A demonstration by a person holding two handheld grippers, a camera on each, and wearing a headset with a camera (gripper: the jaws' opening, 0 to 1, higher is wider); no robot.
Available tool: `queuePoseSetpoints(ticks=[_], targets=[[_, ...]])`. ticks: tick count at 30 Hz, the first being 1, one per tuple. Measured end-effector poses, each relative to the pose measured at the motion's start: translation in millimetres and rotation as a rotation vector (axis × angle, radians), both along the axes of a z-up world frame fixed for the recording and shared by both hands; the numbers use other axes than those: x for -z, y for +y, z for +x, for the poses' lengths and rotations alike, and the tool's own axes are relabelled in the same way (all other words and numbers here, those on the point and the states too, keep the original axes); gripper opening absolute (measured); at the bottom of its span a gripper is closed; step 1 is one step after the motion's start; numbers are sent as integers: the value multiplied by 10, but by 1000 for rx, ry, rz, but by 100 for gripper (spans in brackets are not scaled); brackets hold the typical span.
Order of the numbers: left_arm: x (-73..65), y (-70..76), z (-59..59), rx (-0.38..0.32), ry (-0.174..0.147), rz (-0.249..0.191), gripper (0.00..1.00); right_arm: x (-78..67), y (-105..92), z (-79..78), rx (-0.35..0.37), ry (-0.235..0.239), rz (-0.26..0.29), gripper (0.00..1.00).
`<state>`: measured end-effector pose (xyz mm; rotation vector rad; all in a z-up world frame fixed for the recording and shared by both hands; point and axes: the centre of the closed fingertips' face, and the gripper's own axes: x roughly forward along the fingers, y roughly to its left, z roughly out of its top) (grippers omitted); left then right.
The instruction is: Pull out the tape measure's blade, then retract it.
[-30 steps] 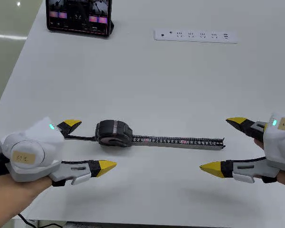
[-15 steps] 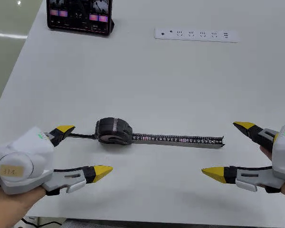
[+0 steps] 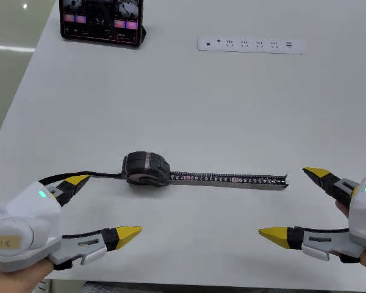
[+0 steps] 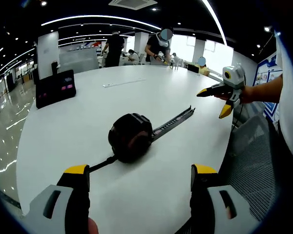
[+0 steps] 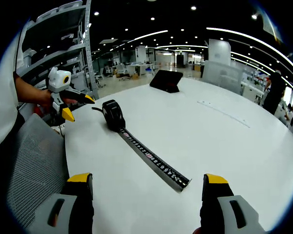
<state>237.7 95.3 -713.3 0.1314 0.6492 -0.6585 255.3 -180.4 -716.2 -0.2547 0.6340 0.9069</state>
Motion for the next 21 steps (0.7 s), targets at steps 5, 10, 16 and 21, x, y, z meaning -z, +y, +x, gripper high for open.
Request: queuePoseSetpoints(ticks=[5,10,16,21], targets=[[21,9,-35,-1,5,3,83,22,-12,-36,5,2,-3,93],[32,11,-74,5,12,4,83,27,-23,-51,10,3,-3,93],[34,-5,-66,4,12,0,83,32,-31,-55,13,7,-3,94],[42,-16,-78,4,14,2,83,42,-28,-63,8,9,-4,94]])
